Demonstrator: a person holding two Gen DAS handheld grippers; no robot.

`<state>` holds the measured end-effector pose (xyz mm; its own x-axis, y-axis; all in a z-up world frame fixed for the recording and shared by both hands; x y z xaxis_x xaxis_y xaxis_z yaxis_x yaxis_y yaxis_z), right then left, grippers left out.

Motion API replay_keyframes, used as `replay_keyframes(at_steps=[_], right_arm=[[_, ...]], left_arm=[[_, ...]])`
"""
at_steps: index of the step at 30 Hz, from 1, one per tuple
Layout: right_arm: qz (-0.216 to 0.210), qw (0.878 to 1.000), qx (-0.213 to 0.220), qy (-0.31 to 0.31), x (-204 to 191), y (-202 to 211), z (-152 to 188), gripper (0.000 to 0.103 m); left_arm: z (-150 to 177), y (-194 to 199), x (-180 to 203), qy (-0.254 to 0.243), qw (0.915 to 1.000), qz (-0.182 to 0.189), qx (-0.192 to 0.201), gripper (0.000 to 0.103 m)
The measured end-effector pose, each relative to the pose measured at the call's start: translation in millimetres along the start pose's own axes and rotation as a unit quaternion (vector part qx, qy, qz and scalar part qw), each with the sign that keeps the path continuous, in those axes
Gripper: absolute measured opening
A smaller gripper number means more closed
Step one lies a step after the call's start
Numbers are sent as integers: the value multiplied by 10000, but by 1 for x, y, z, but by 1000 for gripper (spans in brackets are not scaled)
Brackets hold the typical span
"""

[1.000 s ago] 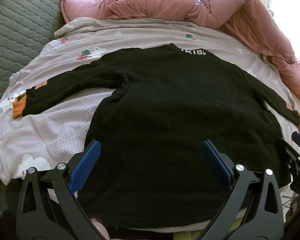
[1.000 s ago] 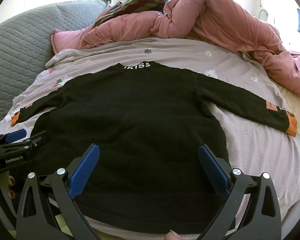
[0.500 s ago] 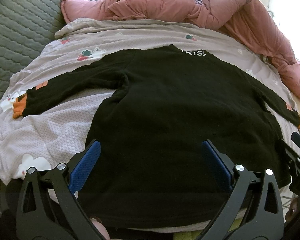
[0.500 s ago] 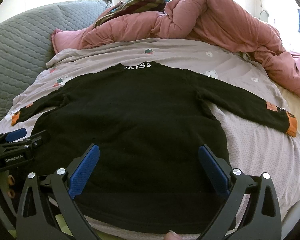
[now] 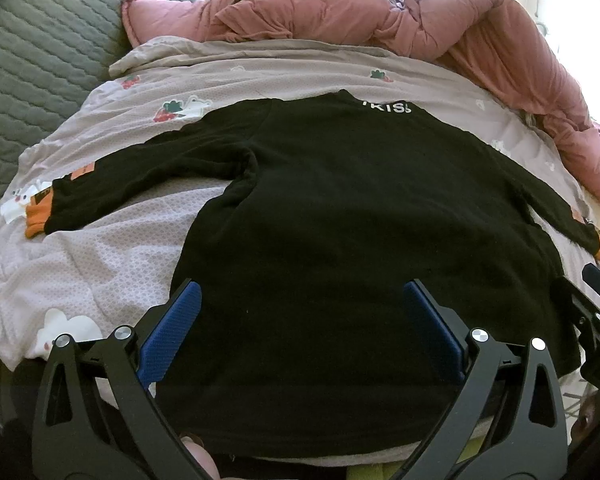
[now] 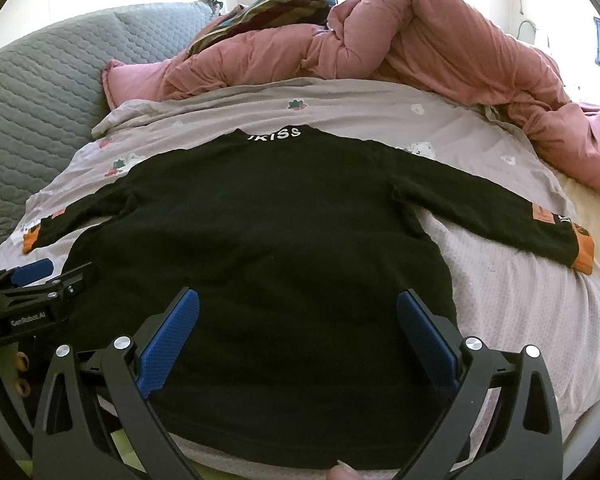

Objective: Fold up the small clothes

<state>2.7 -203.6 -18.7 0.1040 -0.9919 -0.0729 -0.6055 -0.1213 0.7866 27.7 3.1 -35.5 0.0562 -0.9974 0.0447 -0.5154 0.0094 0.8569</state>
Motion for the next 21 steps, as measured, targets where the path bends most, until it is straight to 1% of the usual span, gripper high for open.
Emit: replay_keyframes(at_steps=[13, 21], right_arm=[[-47, 10000, -30, -76, 4, -4, -2, 99], [-118, 9998, -17, -178, 15, -9, -8, 99]], left_arm=[[-3, 0, 0, -6, 10000, -6, -29, 95], [-13, -8, 16, -167, 9998, -12, -79, 95]])
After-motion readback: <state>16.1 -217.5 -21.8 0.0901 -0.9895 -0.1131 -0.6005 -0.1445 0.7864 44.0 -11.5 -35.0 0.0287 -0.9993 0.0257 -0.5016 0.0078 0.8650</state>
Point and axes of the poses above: each gripper's, at about its wrist camera, not at the fingertips, and y roughly against the way its jaws point, x to its right, z to its underside, the point moved 5 cm from there along -y, roughly the way its jaws point, and after that the axes turned 7 degrees about -x, right-handed, at the moved point
